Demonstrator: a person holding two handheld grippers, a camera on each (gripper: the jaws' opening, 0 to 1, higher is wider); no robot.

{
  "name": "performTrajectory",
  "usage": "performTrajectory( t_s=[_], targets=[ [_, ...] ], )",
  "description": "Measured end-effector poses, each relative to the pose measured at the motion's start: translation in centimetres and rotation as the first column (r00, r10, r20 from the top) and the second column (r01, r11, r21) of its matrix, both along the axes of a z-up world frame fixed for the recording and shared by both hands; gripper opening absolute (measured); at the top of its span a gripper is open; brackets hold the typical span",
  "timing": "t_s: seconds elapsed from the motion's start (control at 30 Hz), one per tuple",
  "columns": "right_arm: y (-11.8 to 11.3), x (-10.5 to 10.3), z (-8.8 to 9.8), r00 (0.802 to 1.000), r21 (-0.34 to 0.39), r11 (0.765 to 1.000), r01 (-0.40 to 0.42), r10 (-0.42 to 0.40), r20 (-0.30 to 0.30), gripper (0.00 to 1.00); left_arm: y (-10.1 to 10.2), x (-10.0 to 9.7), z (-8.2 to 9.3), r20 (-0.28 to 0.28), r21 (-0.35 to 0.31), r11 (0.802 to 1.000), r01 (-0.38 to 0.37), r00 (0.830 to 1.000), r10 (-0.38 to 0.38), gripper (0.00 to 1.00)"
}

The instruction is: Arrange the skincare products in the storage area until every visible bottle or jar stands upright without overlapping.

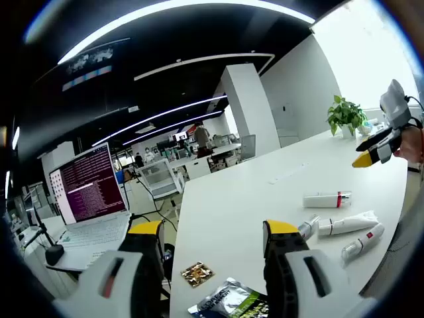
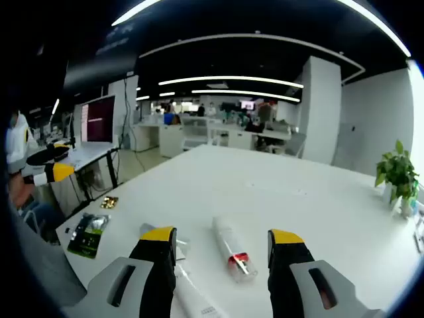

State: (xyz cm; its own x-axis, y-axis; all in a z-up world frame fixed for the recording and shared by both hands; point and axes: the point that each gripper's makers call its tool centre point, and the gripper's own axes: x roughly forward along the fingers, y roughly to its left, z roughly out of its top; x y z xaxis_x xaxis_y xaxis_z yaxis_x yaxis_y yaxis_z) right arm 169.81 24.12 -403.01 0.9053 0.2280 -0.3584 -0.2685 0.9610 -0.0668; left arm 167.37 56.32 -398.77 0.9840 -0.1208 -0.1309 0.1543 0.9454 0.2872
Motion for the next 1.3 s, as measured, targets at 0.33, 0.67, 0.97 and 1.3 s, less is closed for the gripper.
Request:
performTrajectory(
  t_s=[0.33, 0.67, 0.97, 1.3],
  targets=[
    [0.1, -0.1, -0.4, 1.0, -0.029, 1.0, 0.004, -0.004, -0.011, 0.56, 0.0, -0.2, 0.7, 0.025, 0.0, 1.0, 0.002, 1.0, -0.002, 0.54],
    [0.0, -0.2, -1.0, 0.999, -0.053, 0.999, 0.007, -0.008, -0.032, 0.56, 0.0, -0.4, 0.9, 0.027, -0.027, 1.0, 0.003, 1.0, -0.002, 0.54],
    [0.0, -0.3, -1.3, 0.999, -0.063, 0.998, 0.005, -0.007, -0.043, 0.55, -0.1, -0.4, 0.7, 0.018, -0.027, 1.0, 0.008, 1.0, -0.008, 0.53],
    [0.0, -0.4, -1.8, 0.998, -0.07, 0.998, 0.003, -0.007, -0.059, 0.54, -0.4, -0.5, 0.5, 0.008, -0.027, 0.999, 0.02, 1.0, -0.02, 0.53]
  ],
)
